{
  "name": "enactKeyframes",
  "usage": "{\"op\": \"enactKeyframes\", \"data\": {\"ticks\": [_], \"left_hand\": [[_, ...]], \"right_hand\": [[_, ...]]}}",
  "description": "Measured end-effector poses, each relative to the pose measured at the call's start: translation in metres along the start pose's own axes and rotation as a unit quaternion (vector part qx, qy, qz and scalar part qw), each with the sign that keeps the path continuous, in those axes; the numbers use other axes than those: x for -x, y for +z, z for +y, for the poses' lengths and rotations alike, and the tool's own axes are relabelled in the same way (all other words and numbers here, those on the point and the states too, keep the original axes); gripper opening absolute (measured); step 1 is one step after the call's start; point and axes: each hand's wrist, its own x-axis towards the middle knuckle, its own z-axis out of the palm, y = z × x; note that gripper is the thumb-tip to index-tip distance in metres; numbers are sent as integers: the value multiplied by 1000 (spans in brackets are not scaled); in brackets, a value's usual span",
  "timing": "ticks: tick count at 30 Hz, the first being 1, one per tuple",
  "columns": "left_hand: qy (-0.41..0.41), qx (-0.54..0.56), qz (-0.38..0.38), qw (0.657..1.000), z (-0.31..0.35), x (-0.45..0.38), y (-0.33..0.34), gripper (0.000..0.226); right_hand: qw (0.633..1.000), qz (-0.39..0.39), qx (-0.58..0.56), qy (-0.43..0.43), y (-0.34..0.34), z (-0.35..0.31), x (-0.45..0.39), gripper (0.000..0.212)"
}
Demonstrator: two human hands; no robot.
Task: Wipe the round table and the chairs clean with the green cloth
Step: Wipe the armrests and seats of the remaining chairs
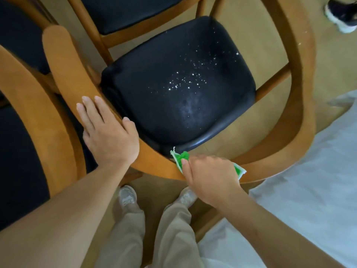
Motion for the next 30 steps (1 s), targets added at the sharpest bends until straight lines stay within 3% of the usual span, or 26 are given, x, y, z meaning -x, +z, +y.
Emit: {"op": "enactKeyframes", "data": {"ticks": [7, 10, 14, 19, 22, 26, 30], "left_hand": [[-9, -15, -20, 1000, 5, 1, -3, 76], [-14, -14, -22, 1000, 6, 0, -4, 76], [-20, -17, -23, 999, 8, 1, -5, 76], [-21, -25, -9, 999, 6, -1, -1, 73], [-16, -31, -4, 999, 3, -2, 1, 74], [-16, -31, -6, 999, 1, -3, 3, 78], [-18, -26, -8, 999, 2, -2, 3, 78]], "right_hand": [[967, -189, 168, -12, -52, 77, 5, 28], [965, -192, 175, -11, -60, 77, 3, 21], [970, -235, 66, -23, -44, 31, -7, 29], [983, -171, -39, -52, -22, -16, -21, 29], [979, -182, -26, -91, -25, -4, -23, 27], [955, -272, 54, -109, -42, 35, -19, 34], [940, -313, 110, -76, -66, 98, -20, 14]]}}
